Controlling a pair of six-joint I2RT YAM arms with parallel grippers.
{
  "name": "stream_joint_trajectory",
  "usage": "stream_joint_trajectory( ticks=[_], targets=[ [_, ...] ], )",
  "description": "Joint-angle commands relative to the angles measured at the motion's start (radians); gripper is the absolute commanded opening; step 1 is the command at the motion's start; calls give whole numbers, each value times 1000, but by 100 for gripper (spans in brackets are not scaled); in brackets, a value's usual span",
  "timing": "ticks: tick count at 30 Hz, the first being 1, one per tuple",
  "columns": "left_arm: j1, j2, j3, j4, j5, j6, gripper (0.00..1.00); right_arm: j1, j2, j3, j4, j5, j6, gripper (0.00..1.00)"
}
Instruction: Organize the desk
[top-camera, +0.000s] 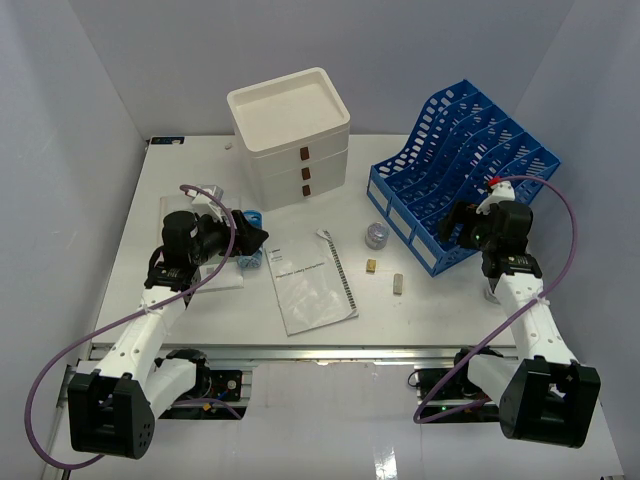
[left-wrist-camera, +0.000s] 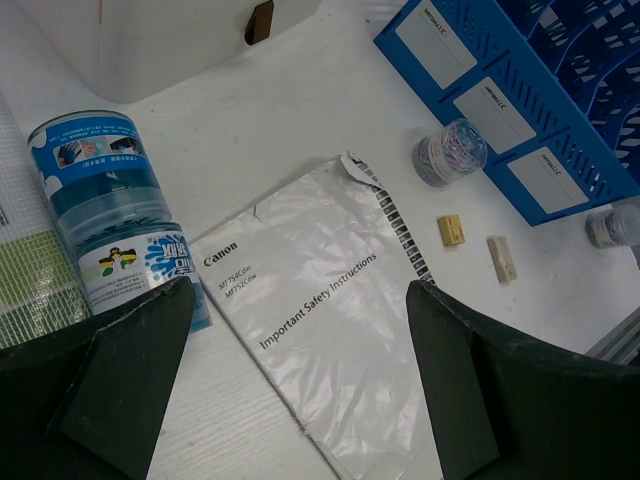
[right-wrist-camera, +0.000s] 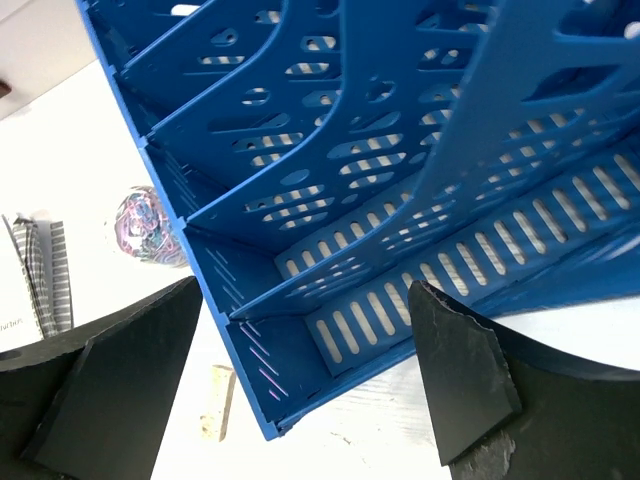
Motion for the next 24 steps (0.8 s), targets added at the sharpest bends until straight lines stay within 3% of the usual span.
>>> stream_joint_trajectory(
  ticks=[1, 2, 3, 5, 9, 14, 17, 21, 24],
  targets=[
    [-1, -4, 46, 5, 9, 1, 98, -5, -4, -13, 55, -198, -181, 90],
    [-2, -2, 46, 2, 7, 1, 98, -5, 1, -10, 47, -269, -279, 90],
    [-2, -2, 46, 1, 6, 1, 98, 6, 12, 14, -5, -440, -366, 90],
    [-2, 1, 48, -1, 3, -2, 98, 45, 73, 91, -170, -561, -601, 90],
    [-2, 2, 50, -3, -7, -4, 98, 173, 189, 266, -392, -577, -766, 90],
    [-2, 2, 53, -16, -40, 1, 98, 279, 286, 381, -217, -534, -543, 90],
    [-2, -7, 54, -24, -68, 9, 98, 343, 378, 501, -112, -442, -333, 98],
    [-2, -26, 50, -24, -93, 14, 98, 482, 485, 625, -53, -232, -146, 100],
    [-2, -36, 46, -22, -115, 16, 98, 568, 546, 664, 35, -105, -49, 96]
  ],
)
